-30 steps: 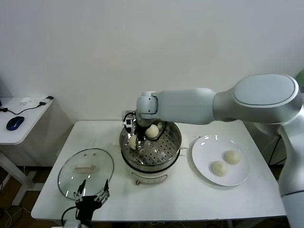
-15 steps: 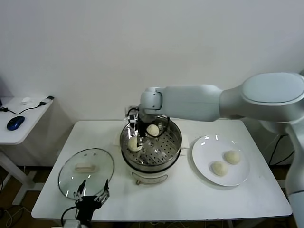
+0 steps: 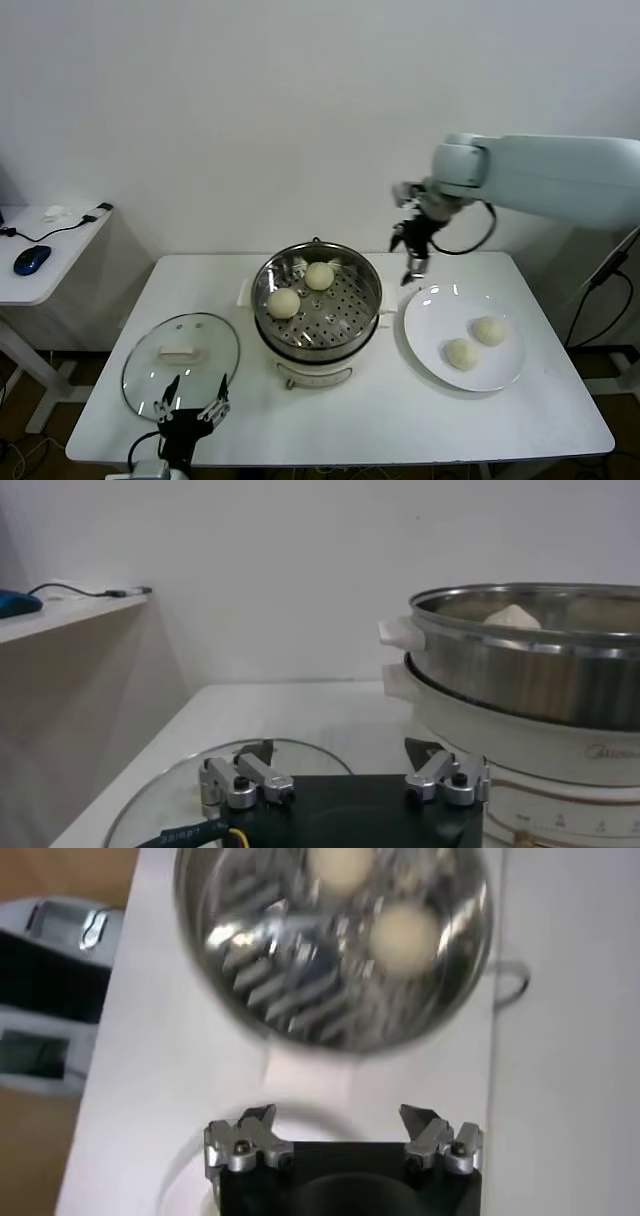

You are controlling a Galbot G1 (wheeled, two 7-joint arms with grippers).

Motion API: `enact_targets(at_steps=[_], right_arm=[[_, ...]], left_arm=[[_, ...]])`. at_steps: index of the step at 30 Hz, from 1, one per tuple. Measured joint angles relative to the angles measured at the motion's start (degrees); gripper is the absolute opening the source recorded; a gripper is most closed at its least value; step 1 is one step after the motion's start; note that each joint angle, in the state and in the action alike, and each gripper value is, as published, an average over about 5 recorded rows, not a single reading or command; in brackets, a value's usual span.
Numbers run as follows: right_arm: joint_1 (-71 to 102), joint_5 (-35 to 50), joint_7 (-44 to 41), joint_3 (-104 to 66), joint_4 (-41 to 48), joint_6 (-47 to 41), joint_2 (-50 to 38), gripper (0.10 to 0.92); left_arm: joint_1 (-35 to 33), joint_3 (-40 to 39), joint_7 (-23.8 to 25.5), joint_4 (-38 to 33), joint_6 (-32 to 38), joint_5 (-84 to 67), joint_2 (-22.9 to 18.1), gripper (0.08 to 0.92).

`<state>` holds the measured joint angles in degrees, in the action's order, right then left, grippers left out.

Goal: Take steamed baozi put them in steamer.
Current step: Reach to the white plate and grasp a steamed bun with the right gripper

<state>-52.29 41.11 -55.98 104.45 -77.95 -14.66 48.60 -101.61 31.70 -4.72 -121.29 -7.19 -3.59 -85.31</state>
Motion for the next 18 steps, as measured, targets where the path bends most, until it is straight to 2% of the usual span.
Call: enact_targets(at_steps=[8,18], right_arm=[[9.59,-8.78,-0.03,-4.22,0.33,0.16,-7.84,0.823],[22.31,-15.59,2.19,-12.64,3.10,-1.06,-10.34,0.823]], left_arm=[[-0.14,0.00,0.01,0.00,-0.02,0.58,-0.68,0.823],[-0.47,0.08,-0.01,0.33,0.28,1.02,-1.05,0.823]])
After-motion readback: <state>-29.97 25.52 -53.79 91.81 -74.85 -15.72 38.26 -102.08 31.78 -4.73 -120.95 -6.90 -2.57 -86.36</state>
